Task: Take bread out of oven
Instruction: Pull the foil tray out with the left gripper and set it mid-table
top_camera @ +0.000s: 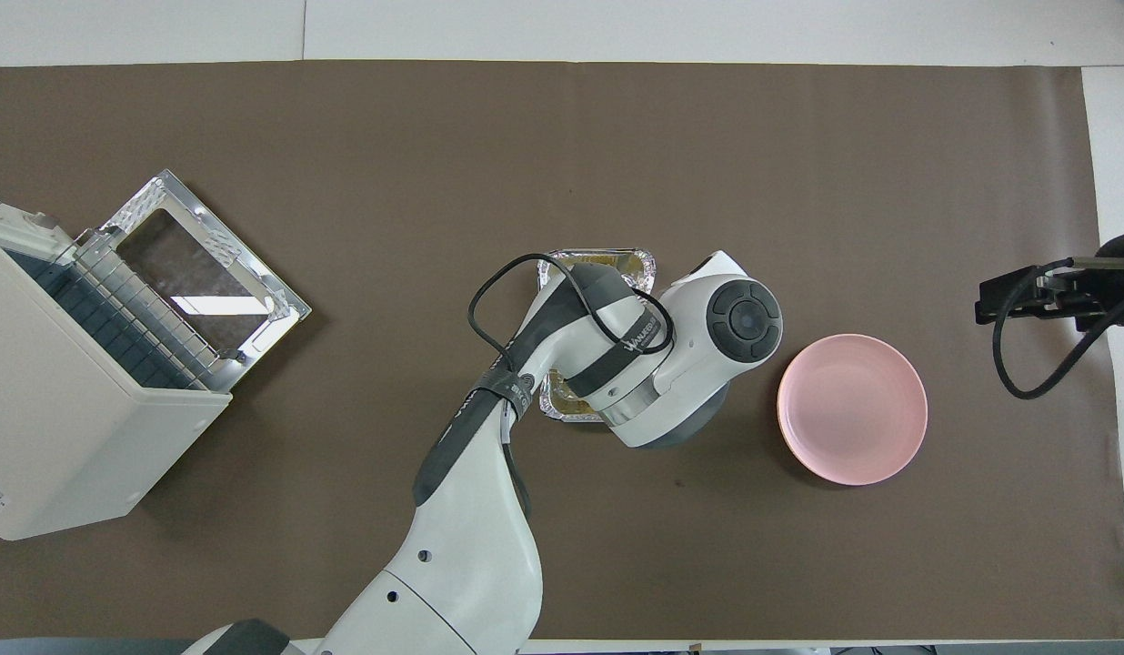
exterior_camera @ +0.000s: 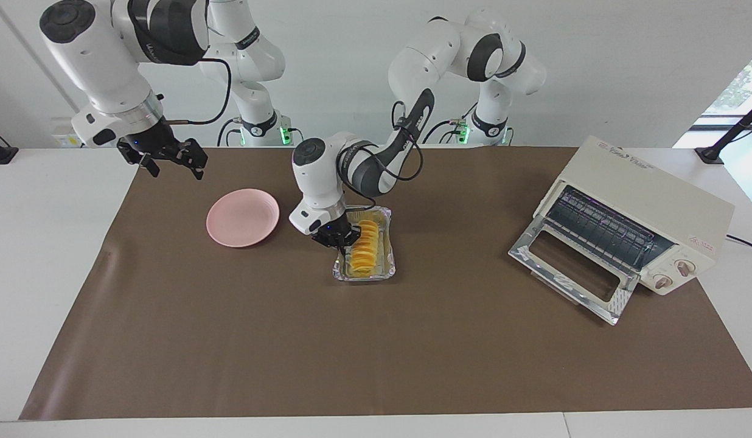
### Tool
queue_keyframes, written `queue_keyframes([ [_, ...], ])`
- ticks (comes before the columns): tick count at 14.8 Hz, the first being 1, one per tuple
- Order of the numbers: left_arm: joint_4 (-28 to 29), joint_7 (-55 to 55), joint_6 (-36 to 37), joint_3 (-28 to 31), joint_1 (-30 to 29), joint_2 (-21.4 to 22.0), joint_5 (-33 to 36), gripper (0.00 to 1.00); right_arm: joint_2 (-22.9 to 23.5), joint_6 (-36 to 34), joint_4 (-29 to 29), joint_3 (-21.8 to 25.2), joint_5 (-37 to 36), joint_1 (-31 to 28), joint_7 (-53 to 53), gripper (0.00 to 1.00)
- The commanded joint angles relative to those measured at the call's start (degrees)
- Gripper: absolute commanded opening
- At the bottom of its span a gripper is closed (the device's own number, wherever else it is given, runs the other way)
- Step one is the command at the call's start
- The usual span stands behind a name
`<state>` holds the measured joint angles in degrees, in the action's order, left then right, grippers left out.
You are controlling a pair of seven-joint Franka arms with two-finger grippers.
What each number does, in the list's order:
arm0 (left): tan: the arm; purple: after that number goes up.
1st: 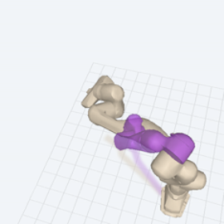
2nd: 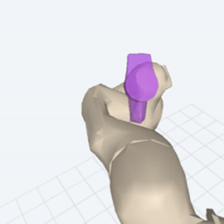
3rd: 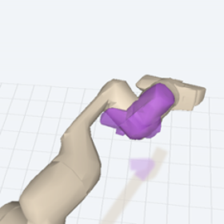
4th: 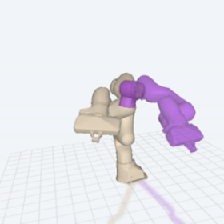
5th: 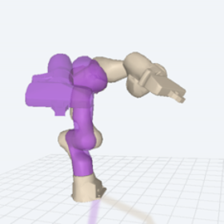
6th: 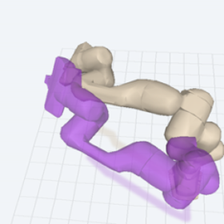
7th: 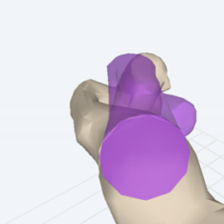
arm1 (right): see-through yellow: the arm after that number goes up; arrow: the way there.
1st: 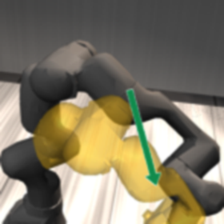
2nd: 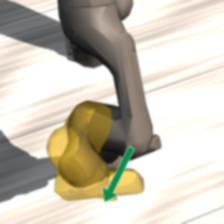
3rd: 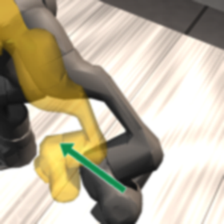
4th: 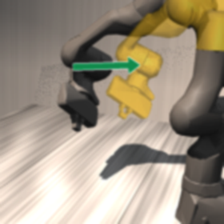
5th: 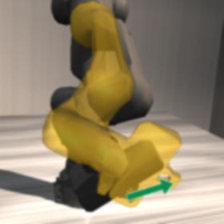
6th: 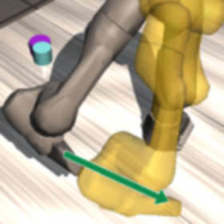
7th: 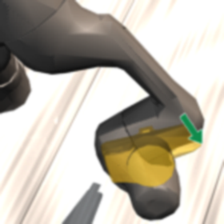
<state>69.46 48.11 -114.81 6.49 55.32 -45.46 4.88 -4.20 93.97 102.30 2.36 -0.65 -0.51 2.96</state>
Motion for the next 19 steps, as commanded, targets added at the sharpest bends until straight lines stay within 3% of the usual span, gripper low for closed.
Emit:
queue_keyframes([
  [1, -0.82, 1.2, -1.82, 0.81, -0.99, 0.55, -1.02, 1.0, -1.6, 1.75, 2.02, -0.16, 1.09, -0.63, -1.81, 1.0],
  [9, -0.91, 0.32, 2.21, 1.15, -5.57, 7.49, -3.13, 1.0, -1.07, 4.82, 1.94, -0.69, 1.62, 0.07, -1.55, 1.0],
  [11, -0.3, -0.46, 2.74, 1.07, -8.46, 12.21, -3.13, 1.0, -1.16, 5.61, 2.2, -1.13, 1.62, 0.16, -1.29, 1.0],
  [15, 3.31, -15.02, 11.16, 1.07, -16.97, 21.81, -3.13, 1.0, 0.24, 9.73, 4.48, -1.66, 1.97, 5.06, 4.49, 0.99],
  [17, 3.57, -26.43, 16.43, 1.07, -24.87, 25.93, -3.13, 1.0, 4.36, 10.88, 4.4, -1.66, 3.27, 9.81, 5.83, 0.99],
  [19, 3.75, -36.63, 20.74, 1.07, -30.24, 28.84, -3.13, 1.0, 7.53, 16.39, 4.66, -1.66, 5.57, 12.28, 6.01, 0.99],
])
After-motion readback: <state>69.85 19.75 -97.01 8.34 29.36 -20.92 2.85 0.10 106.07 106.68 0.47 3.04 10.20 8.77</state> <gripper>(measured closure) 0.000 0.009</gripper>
